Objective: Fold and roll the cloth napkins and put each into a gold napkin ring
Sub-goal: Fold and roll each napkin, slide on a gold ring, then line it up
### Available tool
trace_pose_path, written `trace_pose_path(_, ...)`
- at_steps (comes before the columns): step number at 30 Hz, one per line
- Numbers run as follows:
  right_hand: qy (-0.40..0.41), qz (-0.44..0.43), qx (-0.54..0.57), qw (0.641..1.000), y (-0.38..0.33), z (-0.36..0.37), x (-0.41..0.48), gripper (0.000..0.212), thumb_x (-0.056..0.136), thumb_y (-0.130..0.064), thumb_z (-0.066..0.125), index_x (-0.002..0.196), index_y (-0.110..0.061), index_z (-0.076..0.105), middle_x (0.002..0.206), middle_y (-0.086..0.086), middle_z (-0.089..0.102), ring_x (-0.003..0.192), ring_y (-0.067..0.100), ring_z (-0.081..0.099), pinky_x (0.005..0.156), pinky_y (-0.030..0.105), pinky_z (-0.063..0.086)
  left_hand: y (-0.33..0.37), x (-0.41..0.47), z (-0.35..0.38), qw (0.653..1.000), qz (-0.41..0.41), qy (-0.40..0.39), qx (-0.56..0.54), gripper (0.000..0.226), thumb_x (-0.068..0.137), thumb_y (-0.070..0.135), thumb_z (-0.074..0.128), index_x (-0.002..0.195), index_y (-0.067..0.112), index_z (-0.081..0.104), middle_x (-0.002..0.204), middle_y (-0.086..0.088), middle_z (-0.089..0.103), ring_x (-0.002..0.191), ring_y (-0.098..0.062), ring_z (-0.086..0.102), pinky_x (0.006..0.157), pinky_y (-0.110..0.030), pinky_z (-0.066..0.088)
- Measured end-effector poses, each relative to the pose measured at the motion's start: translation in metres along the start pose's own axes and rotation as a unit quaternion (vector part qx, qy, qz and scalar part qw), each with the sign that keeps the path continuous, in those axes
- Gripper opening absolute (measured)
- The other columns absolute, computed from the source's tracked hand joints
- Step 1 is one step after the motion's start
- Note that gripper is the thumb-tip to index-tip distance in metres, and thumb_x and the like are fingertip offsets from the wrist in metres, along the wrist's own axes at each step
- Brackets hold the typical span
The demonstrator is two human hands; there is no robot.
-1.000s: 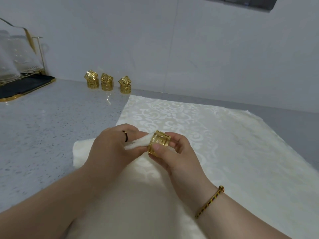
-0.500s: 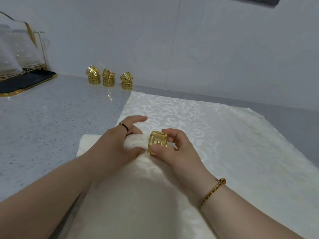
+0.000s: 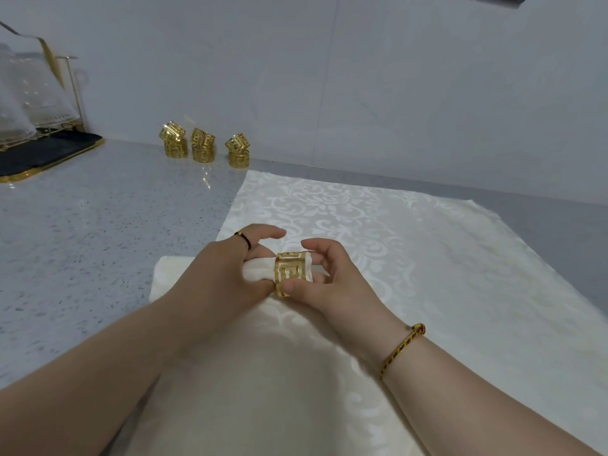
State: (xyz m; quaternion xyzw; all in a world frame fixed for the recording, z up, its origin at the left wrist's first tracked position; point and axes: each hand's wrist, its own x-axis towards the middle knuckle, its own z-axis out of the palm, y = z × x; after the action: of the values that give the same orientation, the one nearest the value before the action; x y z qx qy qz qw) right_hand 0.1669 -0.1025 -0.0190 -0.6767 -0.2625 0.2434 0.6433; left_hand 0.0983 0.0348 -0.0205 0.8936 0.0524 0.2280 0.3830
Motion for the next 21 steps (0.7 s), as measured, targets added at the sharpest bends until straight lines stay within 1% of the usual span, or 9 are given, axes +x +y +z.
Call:
trace_pose_path(3, -0.005, 0.006, 0.041, 0.999, 0.001, 0.000, 0.001, 0.041, 0.078, 0.002, 0.066, 0.099, -0.024, 0.042, 0.110, 0.002, 0.051, 0.077, 0.012, 0.058, 0.073, 0.023, 0.051, 0.000, 0.000, 0.002, 1.000, 0.000, -0.010, -0.010, 0.063, 0.077, 0.006, 0.065, 0.100, 0.056, 0.035, 0.079, 0.031, 0.058, 0.080, 0.026, 0.048, 0.068, 0.005, 0.033)
trace_pose_path(6, 0.009, -0.002, 0.024, 1.000, 0.003, 0.003, 0.003, 0.041, 0.077, 0.000, 0.068, 0.104, -0.018, 0.044, 0.107, 0.005, 0.053, 0.085, 0.017, 0.058, 0.083, 0.032, 0.050, 0.001, 0.001, 0.006, 0.999, -0.015, 0.025, -0.039, 0.062, 0.075, 0.008, 0.069, 0.096, 0.057, 0.036, 0.063, 0.037, 0.059, 0.077, 0.027, 0.049, 0.067, 0.007, 0.032)
trace_pose_path(8, 0.012, 0.003, 0.044, 0.999, 0.003, 0.003, 0.004, 0.045, 0.075, -0.005, 0.072, 0.109, -0.014, 0.044, 0.113, 0.009, 0.055, 0.088, 0.017, 0.058, 0.082, 0.030, 0.050, 0.000, 0.002, 0.008, 0.997, -0.022, 0.044, -0.057, 0.060, 0.074, 0.009, 0.071, 0.094, 0.055, 0.039, 0.061, 0.040, 0.058, 0.076, 0.025, 0.052, 0.067, 0.006, 0.033)
trace_pose_path(9, 0.003, 0.016, 0.083, 0.996, 0.002, 0.003, 0.004, 0.042, 0.076, -0.009, 0.071, 0.109, -0.014, 0.045, 0.112, 0.010, 0.057, 0.088, 0.017, 0.059, 0.082, 0.029, 0.050, 0.000, 0.002, 0.009, 0.996, -0.028, 0.052, -0.068, 0.058, 0.074, 0.009, 0.071, 0.093, 0.055, 0.041, 0.062, 0.035, 0.061, 0.074, 0.024, 0.053, 0.066, 0.006, 0.034)
trace_pose_path(12, -0.014, 0.063, 0.189, 0.980, -0.004, 0.000, 0.003, 0.010, 0.089, -0.017, 0.054, 0.096, -0.012, 0.049, 0.091, 0.005, 0.063, 0.078, 0.013, 0.063, 0.081, 0.028, 0.052, -0.003, 0.003, 0.008, 0.994, -0.035, 0.056, -0.082, 0.056, 0.075, 0.008, 0.071, 0.089, 0.055, 0.044, 0.078, 0.023, 0.062, 0.074, 0.017, 0.057, 0.067, 0.006, 0.035)
trace_pose_path(13, -0.002, 0.070, 0.195, 0.978, -0.003, -0.003, 0.004, 0.008, 0.091, -0.018, 0.051, 0.088, -0.011, 0.050, 0.082, 0.004, 0.063, 0.072, 0.012, 0.063, 0.079, 0.028, 0.053, -0.003, 0.003, 0.007, 0.995, -0.034, 0.053, -0.077, 0.056, 0.075, 0.008, 0.071, 0.089, 0.055, 0.044, 0.083, 0.022, 0.061, 0.076, 0.015, 0.056, 0.069, 0.006, 0.035)
trace_pose_path(15, 0.008, 0.078, 0.179, 0.981, -0.001, -0.008, 0.007, 0.017, 0.092, -0.015, 0.050, 0.076, -0.009, 0.050, 0.075, 0.005, 0.060, 0.068, 0.013, 0.061, 0.075, 0.026, 0.055, -0.003, 0.002, 0.007, 0.997, -0.027, 0.043, -0.059, 0.055, 0.075, 0.010, 0.071, 0.090, 0.055, 0.043, 0.087, 0.024, 0.059, 0.082, 0.016, 0.052, 0.072, 0.007, 0.034)
trace_pose_path(18, -0.004, 0.087, 0.139, 0.986, 0.001, -0.012, 0.009, 0.017, 0.090, -0.012, 0.053, 0.074, -0.008, 0.050, 0.074, 0.009, 0.052, 0.073, 0.018, 0.058, 0.074, 0.023, 0.056, -0.002, 0.002, 0.007, 0.999, -0.014, 0.028, -0.025, 0.057, 0.076, 0.010, 0.070, 0.092, 0.056, 0.040, 0.085, 0.030, 0.055, 0.079, 0.021, 0.049, 0.074, 0.009, 0.031)
trace_pose_path(21, 0.001, 0.093, 0.112, 0.989, 0.004, -0.012, 0.012, 0.016, 0.087, -0.004, 0.054, 0.071, -0.006, 0.050, 0.087, 0.016, 0.050, 0.078, 0.023, 0.057, 0.067, 0.020, 0.057, -0.002, 0.001, 0.006, 1.000, 0.000, 0.002, 0.003, 0.060, 0.077, 0.006, 0.066, 0.097, 0.056, 0.041, 0.082, 0.033, 0.053, 0.078, 0.025, 0.050, 0.071, 0.008, 0.032)
